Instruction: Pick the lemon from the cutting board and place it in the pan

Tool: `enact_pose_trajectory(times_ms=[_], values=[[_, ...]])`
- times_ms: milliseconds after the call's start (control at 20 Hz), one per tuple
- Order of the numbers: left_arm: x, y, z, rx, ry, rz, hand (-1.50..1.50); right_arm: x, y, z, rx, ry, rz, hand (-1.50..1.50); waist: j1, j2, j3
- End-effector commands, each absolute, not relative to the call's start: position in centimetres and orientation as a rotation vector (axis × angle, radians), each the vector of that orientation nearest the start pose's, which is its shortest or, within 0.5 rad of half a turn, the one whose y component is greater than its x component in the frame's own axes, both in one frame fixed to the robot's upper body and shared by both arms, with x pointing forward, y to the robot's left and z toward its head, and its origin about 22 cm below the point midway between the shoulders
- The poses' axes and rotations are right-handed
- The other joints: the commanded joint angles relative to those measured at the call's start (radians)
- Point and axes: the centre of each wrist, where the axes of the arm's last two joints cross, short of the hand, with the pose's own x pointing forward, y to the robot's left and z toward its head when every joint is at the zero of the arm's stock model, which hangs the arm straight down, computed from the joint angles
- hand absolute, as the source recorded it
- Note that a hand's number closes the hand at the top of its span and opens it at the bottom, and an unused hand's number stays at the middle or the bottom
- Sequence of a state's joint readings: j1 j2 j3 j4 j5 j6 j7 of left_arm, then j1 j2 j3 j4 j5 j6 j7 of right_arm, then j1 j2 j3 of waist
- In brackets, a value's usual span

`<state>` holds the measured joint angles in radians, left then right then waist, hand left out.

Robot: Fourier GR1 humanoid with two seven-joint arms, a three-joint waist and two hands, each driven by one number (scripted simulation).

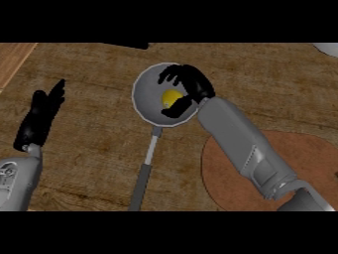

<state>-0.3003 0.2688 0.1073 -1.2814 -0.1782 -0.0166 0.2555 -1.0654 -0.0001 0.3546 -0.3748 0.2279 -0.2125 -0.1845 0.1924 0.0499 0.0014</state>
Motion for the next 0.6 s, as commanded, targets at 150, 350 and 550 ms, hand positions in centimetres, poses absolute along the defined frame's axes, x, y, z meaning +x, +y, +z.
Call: enact_pose_trajectory(times_ms=[150, 350, 550], values=[[31.6, 28.5, 2.5, 0.369, -1.305, -0.274, 0.00, 41.0, -7.6, 2.6, -0.193, -1.646, 0.859, -1.50, 0.021, 0.007, 0.001], [32.8, 28.3, 4.4, 0.375, -1.311, -0.275, 0.00, 40.9, -7.6, 2.7, -0.142, -1.700, 0.713, -1.50, 0.025, 0.006, 0.003], [31.9, 29.0, 2.7, 0.384, -1.301, -0.262, 0.00, 41.6, -6.9, 4.8, -0.127, -1.777, 0.579, -1.50, 0.017, 0.002, 0.001]])
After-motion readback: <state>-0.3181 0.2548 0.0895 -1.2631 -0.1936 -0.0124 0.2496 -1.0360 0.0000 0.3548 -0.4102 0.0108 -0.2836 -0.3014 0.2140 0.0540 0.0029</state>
